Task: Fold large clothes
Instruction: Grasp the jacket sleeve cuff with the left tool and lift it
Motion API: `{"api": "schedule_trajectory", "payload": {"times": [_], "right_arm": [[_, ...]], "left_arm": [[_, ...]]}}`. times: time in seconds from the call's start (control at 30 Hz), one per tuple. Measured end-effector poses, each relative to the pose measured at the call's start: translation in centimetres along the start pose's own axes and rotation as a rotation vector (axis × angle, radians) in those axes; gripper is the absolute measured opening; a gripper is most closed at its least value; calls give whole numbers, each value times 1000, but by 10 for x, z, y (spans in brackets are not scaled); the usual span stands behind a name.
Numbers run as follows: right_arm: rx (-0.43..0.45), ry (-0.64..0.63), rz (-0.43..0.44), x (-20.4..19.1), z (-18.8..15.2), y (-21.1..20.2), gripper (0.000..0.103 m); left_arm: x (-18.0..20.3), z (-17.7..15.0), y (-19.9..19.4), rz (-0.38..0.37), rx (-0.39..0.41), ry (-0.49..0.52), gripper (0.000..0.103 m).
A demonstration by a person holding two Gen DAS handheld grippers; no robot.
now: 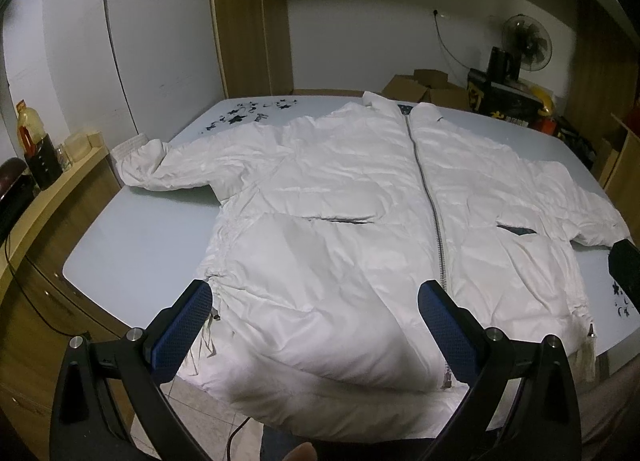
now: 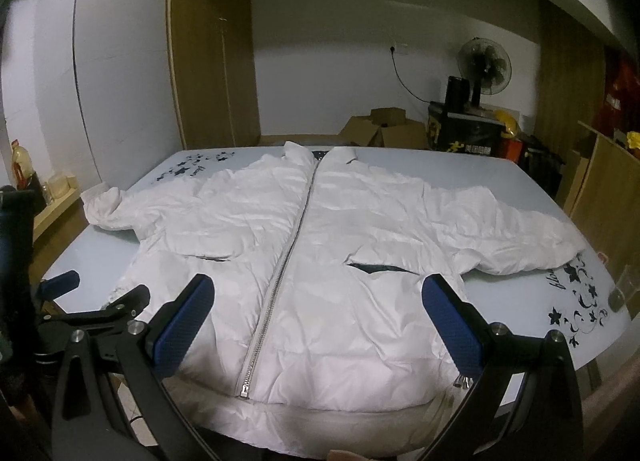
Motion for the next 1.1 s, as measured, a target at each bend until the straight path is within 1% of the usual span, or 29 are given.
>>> {"api": "schedule_trajectory", "payload": {"times": [0.13,0.2,0.23,0.3,0.33,0.37,0.43,0.47,0.5,0.53,0.57,0.6,0.67,0.7,0.73,0.77,0.8,0.87,0.93,0.97,1.1], "right_arm": [[-2,-16,19,-3,0,2,103],[1,-29,26,-6,-1,2,103],[2,-37,34,-9,-1,3,103],[-5,-50,39,-12,-4,6,103],[-15,-58,44,-13,-6,10,103],[-24,-64,50,-15,-7,13,103],[-43,-76,54,-18,-11,20,103],[-50,-76,54,-18,-12,25,103],[-65,-77,57,-18,-14,31,103],[-80,-80,59,-19,-16,36,103],[-96,-81,58,-20,-19,43,103],[-108,-79,59,-21,-21,48,103],[-141,-62,73,-23,-24,61,103],[-155,-52,76,-24,-25,65,103],[-166,-44,77,-24,-26,70,103],[-174,-40,77,-24,-26,74,103],[-181,-37,79,-26,-26,79,103],[-195,-37,80,-29,-27,86,103],[-204,-44,81,-32,-28,91,103],[-207,-48,81,-33,-28,92,103],[-219,-65,66,-36,-31,103,103]], "left_arm": [[0,-1,1,-8,-2,-5,103],[-1,-2,3,-28,-7,-14,103],[-1,-2,5,-54,-10,-25,103],[-7,-2,10,-129,-12,-67,103],[-14,0,14,-188,-15,-109,103],[-22,1,18,-231,-22,-149,103],[-50,7,31,-320,-55,-252,103],[-70,11,40,-366,-79,-318,103],[-93,17,45,-378,-64,-376,103],[-113,25,46,-377,-29,-417,103],[-142,36,49,-374,27,-462,103],[-167,44,53,-366,52,-495,103],[-205,56,64,-380,71,-553,103],[-228,61,72,-392,71,-610,103],[-258,66,83,-412,85,-708,103],[-272,68,90,-433,89,-753,103],[-296,71,104,-456,91,-839,103],[-325,75,119,-476,105,-919,103],[-353,74,137,-476,113,-1007,103],[-364,76,145,-492,133,-1043,103],[-388,80,170,-502,158,-1102,103]]}}
Point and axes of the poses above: each gripper's, at about its wrist camera, not at the fingertips, and y roughly the way its jaws point, x to its right, z to its top, the point moved 9 cm from there along y, roughly the way its jaws point, and after that the axes turned 15 degrees about -z, right-handed, at the moved point
